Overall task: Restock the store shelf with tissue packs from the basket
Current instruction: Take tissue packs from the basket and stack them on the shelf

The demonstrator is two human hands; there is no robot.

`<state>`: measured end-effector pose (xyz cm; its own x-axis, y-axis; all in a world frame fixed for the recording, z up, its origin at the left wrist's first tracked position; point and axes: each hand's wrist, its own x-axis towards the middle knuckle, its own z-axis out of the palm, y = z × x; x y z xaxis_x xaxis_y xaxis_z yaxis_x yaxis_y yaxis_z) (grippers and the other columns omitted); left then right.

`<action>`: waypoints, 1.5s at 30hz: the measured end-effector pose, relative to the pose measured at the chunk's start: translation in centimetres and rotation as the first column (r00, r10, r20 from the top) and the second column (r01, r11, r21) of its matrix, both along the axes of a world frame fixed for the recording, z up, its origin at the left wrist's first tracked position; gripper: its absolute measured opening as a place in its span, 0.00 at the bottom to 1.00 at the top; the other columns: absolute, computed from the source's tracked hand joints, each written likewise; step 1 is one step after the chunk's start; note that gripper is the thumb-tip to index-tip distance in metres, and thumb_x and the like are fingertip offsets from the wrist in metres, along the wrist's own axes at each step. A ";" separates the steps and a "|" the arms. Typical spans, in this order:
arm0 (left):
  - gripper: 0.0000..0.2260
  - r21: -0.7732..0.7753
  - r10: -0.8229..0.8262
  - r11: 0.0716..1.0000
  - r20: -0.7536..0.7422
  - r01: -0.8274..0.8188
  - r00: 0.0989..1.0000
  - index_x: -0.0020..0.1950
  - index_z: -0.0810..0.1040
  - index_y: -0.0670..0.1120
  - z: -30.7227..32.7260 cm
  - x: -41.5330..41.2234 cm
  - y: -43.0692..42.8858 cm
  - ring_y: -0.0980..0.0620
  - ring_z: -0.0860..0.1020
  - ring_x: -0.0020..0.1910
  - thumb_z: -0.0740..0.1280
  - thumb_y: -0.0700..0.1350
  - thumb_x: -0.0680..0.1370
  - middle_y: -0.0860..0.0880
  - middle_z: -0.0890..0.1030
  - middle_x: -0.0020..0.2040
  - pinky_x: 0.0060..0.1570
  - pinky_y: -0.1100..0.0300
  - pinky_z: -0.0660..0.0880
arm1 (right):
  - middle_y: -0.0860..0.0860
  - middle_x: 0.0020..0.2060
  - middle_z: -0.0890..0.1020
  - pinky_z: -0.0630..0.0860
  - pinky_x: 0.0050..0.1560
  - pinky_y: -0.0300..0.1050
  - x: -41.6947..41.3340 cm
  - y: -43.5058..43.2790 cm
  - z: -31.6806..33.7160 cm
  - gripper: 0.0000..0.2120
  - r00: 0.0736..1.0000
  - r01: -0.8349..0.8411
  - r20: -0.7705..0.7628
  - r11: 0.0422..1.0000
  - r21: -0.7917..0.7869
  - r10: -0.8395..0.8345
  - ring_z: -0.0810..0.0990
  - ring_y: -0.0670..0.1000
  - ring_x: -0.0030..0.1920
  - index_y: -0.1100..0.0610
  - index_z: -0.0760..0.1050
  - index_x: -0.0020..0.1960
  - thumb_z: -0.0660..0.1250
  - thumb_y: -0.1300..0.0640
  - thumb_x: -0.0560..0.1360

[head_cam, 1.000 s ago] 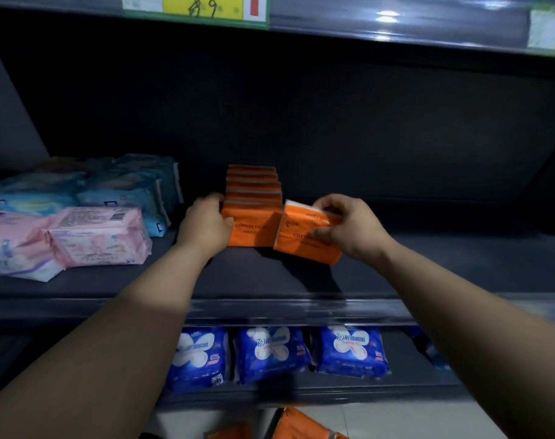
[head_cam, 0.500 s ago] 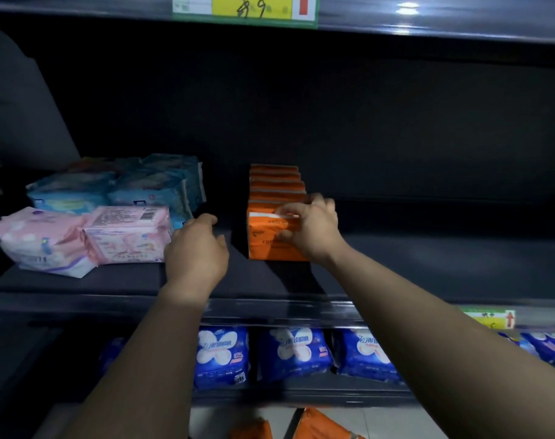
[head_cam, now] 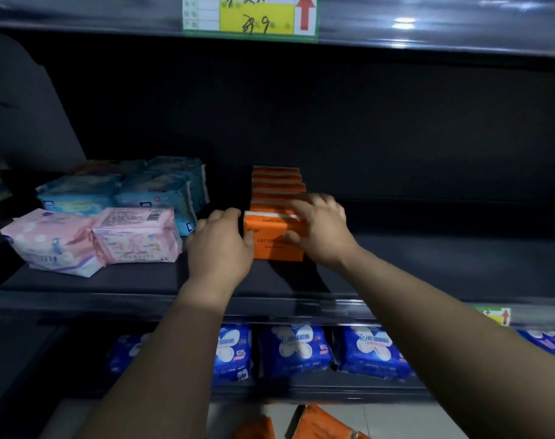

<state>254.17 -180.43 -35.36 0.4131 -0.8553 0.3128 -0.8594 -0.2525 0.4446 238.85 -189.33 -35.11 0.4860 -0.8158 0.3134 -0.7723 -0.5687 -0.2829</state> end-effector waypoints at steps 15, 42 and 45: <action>0.19 0.008 -0.339 0.940 0.119 0.341 0.933 0.67 0.71 0.47 2.8 -14.5 -0.3 0.44 0.70 0.63 0.63 0.52 0.78 0.47 0.74 0.64 0.63 0.51 0.66 | 0.49 0.71 0.68 0.49 0.74 0.52 -16.3 5.2 1.0 0.24 0.975 0.178 -0.128 0.983 -0.050 -0.183 0.60 0.51 0.74 0.50 0.66 0.72 0.63 0.50 0.76; 0.16 0.156 -0.881 0.473 0.105 0.867 0.462 0.61 0.75 0.47 -4.3 -51.3 5.4 0.42 0.74 0.58 0.65 0.52 0.75 0.46 0.77 0.59 0.57 0.52 0.70 | 0.52 0.69 0.72 0.68 0.62 0.43 -57.3 28.7 -2.9 0.25 0.579 0.816 -0.284 0.542 0.203 -0.764 0.76 0.55 0.62 0.53 0.70 0.70 0.69 0.54 0.74; 0.18 0.196 -0.912 0.411 0.103 0.890 0.398 0.64 0.73 0.48 -5.9 -55.4 6.1 0.42 0.73 0.61 0.65 0.51 0.75 0.45 0.77 0.61 0.59 0.52 0.71 | 0.51 0.69 0.72 0.67 0.63 0.43 -60.2 30.6 -3.9 0.26 0.538 0.842 -0.293 0.485 0.235 -0.791 0.74 0.54 0.65 0.52 0.69 0.70 0.69 0.53 0.74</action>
<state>198.80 -174.33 -41.31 -0.6662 -0.7237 0.1802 -0.6651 0.6858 0.2954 178.65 -158.72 -39.00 -0.4395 -0.8972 -0.0439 -0.8818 0.4402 -0.1693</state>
